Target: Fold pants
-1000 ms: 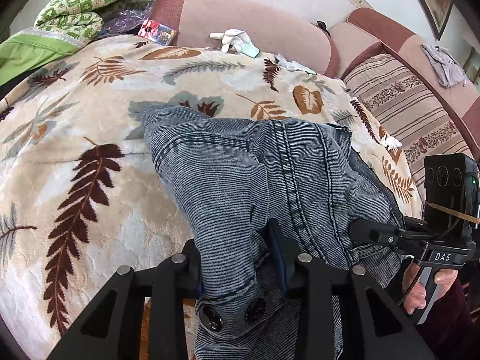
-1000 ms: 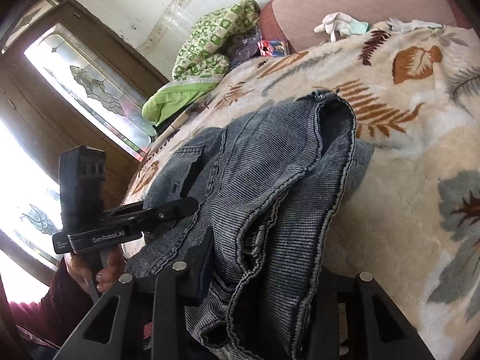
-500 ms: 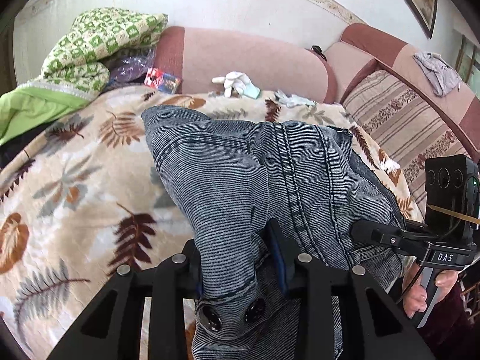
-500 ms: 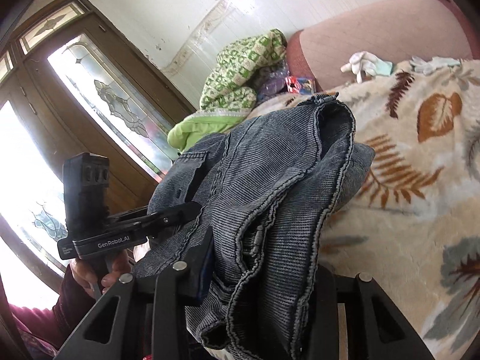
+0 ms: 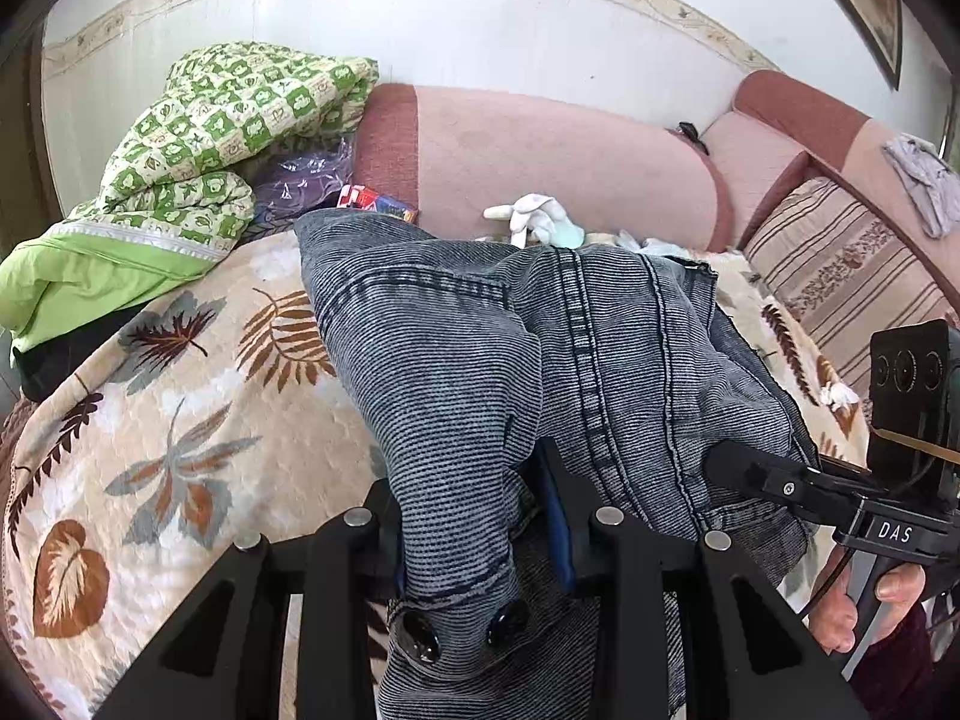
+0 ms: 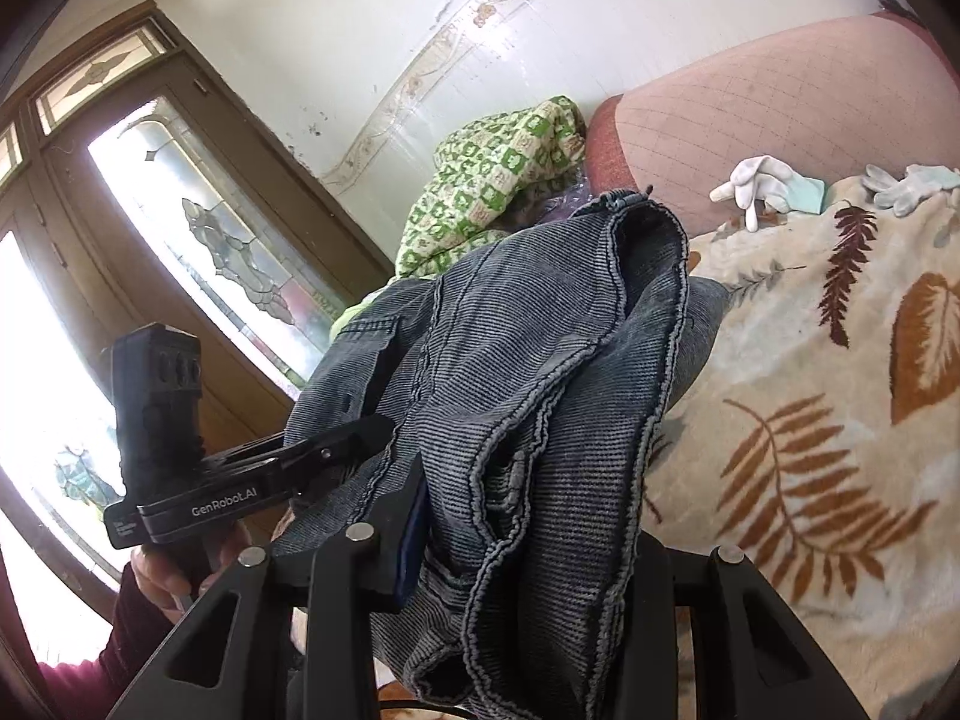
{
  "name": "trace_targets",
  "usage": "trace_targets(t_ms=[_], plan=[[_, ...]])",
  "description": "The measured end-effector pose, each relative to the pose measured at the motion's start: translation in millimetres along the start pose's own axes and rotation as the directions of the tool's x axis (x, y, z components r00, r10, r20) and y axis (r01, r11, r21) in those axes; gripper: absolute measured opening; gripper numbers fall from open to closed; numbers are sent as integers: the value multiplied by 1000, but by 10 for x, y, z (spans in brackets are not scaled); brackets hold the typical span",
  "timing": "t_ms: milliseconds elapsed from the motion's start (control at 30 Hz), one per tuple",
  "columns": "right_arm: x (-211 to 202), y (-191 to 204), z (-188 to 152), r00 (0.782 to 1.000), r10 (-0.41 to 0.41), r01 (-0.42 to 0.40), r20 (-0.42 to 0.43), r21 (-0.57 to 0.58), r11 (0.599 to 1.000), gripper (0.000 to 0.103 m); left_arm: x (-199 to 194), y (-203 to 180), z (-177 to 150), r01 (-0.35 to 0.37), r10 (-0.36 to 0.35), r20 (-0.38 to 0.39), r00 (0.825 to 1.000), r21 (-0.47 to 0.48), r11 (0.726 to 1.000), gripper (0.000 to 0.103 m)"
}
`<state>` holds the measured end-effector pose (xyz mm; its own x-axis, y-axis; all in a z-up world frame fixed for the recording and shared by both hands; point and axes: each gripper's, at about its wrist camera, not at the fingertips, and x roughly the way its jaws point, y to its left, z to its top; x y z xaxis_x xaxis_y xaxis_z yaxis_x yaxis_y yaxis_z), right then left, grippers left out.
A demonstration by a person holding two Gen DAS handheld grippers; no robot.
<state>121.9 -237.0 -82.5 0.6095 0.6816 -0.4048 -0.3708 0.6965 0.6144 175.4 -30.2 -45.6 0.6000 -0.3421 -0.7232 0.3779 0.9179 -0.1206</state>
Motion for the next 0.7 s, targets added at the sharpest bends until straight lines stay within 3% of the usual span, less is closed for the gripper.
trace_targets(t_ms=[267, 700], plan=[[444, -417, 26, 996, -62, 66, -61, 72, 995, 39, 622, 143, 15, -31, 30, -90, 996, -5, 1000, 36], [899, -718, -51, 978, -134, 152, -159, 106, 983, 39, 1103, 277, -69, -89, 87, -151, 985, -9, 996, 37]])
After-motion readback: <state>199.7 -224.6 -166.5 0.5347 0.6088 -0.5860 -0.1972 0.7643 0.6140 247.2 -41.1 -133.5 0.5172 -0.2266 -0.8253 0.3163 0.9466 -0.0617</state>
